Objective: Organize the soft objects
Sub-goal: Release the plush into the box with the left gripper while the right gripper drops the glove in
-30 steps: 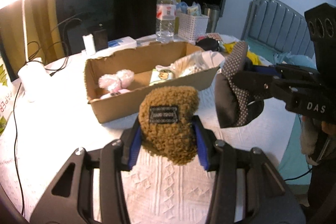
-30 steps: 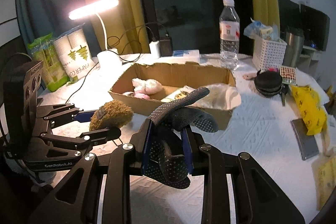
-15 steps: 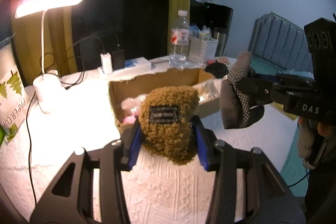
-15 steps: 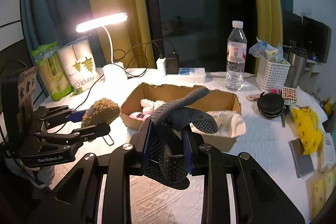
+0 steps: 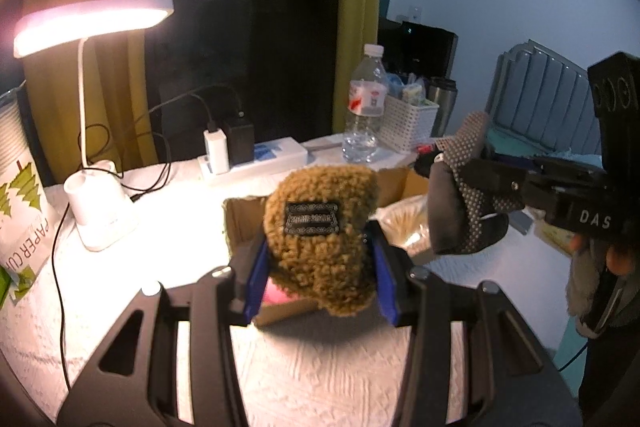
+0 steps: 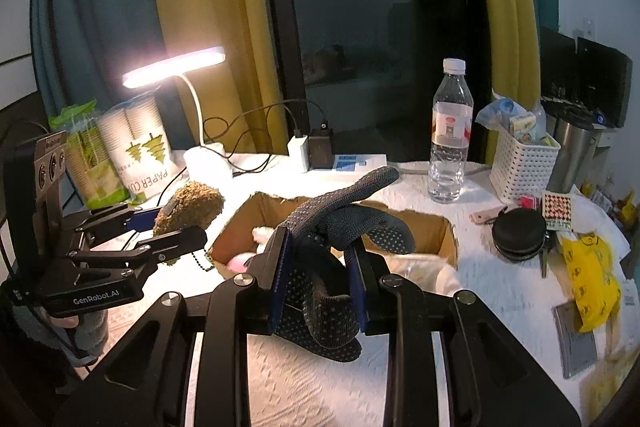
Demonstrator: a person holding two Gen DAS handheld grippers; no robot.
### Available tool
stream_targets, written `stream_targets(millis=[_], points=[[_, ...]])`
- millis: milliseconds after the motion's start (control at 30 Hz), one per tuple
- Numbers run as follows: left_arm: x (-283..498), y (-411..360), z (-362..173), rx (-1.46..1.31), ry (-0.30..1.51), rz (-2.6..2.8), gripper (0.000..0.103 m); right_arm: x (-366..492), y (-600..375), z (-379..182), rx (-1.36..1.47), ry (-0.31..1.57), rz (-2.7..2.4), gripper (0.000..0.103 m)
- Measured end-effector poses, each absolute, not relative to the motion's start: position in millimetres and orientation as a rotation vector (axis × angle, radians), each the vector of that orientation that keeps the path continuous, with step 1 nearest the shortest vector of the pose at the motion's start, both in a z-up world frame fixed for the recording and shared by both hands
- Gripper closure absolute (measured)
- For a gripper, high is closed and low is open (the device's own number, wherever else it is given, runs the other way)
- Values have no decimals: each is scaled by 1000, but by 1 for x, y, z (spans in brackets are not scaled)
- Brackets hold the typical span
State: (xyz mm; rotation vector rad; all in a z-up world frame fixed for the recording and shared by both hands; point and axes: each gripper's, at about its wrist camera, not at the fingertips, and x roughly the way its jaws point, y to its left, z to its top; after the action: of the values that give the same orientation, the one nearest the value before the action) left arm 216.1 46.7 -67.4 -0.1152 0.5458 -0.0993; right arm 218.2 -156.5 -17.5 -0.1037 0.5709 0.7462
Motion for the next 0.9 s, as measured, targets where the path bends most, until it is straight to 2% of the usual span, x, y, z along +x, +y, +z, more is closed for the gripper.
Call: stream_targets(millis=[567,667,733,800,833,900], points=[[275,60,-105,-171,622,-84,55,278,-116,-60,-80,651,781,74],[280,60,-111,-178,643,-82,50,286,-110,-69,-83,671,782,72],[282,61,-114,-181,651,-76,45,288,-108,-72,-85,669,769,61],[282,62,-114,-189,650,-77,29,289,-108,-72,-87,664,762,54],[281,63,-114,-194,643,-79,28,289,-108,-71,-87,660,758,50],[280,63,-112,-193,638,-77,27,288,-111,-69,-83,655,751,49]])
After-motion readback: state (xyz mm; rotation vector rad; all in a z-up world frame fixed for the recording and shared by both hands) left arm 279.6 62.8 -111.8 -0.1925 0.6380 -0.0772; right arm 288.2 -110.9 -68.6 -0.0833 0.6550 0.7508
